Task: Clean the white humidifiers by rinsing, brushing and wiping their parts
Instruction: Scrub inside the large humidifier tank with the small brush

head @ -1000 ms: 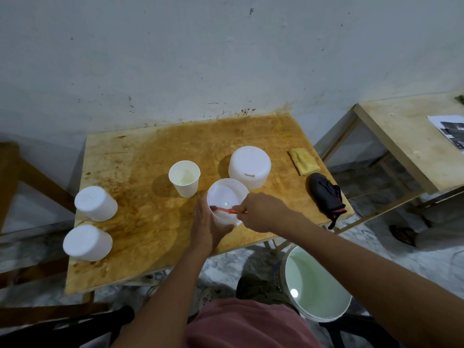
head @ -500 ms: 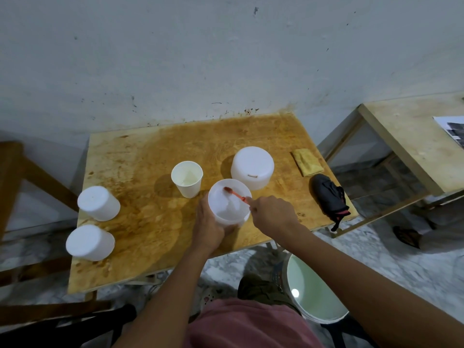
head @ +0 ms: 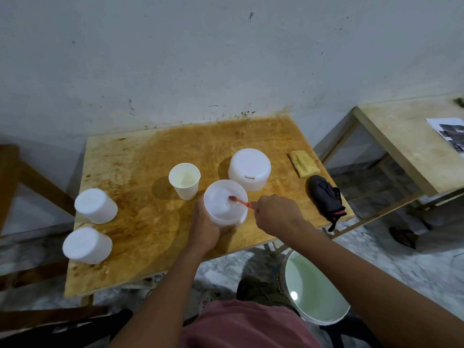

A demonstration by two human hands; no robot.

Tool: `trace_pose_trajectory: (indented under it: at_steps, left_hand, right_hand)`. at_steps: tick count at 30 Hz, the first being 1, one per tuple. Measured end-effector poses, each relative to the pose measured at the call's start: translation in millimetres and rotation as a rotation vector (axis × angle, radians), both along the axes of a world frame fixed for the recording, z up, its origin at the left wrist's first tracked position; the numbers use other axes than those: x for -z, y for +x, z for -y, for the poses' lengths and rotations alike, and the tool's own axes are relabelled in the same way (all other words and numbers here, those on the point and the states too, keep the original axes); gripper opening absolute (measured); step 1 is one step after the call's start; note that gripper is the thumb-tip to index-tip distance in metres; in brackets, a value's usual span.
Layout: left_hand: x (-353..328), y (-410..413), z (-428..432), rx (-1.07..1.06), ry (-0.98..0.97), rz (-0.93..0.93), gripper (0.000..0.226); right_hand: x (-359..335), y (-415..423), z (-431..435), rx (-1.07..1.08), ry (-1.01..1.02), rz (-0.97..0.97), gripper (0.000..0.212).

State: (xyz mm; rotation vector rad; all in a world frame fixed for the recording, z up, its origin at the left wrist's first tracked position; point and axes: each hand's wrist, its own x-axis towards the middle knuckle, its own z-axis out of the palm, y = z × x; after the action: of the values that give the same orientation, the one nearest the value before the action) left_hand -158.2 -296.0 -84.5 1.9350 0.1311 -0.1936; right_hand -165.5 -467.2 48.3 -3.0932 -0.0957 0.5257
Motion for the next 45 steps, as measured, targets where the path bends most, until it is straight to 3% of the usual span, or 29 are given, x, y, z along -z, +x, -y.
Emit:
trace_pose_trajectory:
  at_steps: [3,12,17,24,36,45]
  left_hand:
    - [1,0,-1,-0.016,-0.036,-0.01,0.114]
    - [3,1,-1,0.014,-0.025,0.019,0.118]
    - [11,3,-3,-0.03,-0.093,-0.027,0.125]
    - [3,0,-2,0.023,0.025,0.029,0.119]
    - [5,6,0,0.004,0.058,0.063,0.116]
    - [10,4,-1,0.0,0.057,0.04,0.12]
  right_hand:
    - [-2,-2,2,-0.002,0.076,-0.067,0.034]
    - [-8,-3,4,0.014,0.019,-0.009,0.032]
    - [-17,4,9,-0.006,0.101,-0.102,0.028]
    - [-19,10,17,-0.083,0.071,-0.057,0.032]
    - [6,4,17,-0.034,0.091,0.031,0.034]
    - [-3,13,13,-0.009,0.215,0.111,0.031]
